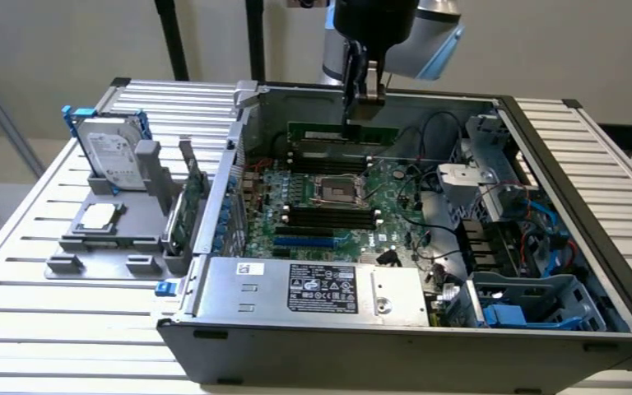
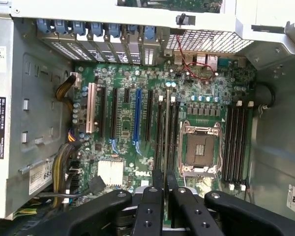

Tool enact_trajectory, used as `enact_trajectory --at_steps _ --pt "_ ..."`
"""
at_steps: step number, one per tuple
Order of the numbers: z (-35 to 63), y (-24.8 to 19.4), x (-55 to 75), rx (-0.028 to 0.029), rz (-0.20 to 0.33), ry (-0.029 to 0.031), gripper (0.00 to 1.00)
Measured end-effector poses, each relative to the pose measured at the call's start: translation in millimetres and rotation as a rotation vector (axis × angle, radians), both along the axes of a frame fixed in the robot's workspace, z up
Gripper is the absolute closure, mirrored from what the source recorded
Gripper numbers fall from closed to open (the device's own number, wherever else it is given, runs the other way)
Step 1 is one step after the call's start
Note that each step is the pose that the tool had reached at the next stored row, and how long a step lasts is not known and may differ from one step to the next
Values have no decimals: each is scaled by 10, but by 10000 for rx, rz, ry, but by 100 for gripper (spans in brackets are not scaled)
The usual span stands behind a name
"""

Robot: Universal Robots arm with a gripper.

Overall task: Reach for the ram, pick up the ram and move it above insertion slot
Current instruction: 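Pick up the ram and move it above insertion slot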

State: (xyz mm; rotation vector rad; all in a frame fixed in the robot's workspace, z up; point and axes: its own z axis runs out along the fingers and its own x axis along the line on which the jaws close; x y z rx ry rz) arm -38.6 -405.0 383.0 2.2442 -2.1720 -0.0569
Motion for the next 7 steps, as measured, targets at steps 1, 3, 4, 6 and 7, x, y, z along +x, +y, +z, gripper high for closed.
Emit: enact_trajectory --at_steps 1,3,4,6,7 --pt "-1 0 0 1 -18 0 86" --pt "-1 0 -1 1 -20 -1 86" --pt "-1 0 -1 1 -20 0 86" --pt "-1 0 -1 1 -20 -1 86" --pt "-1 0 -1 1 -20 -1 86"
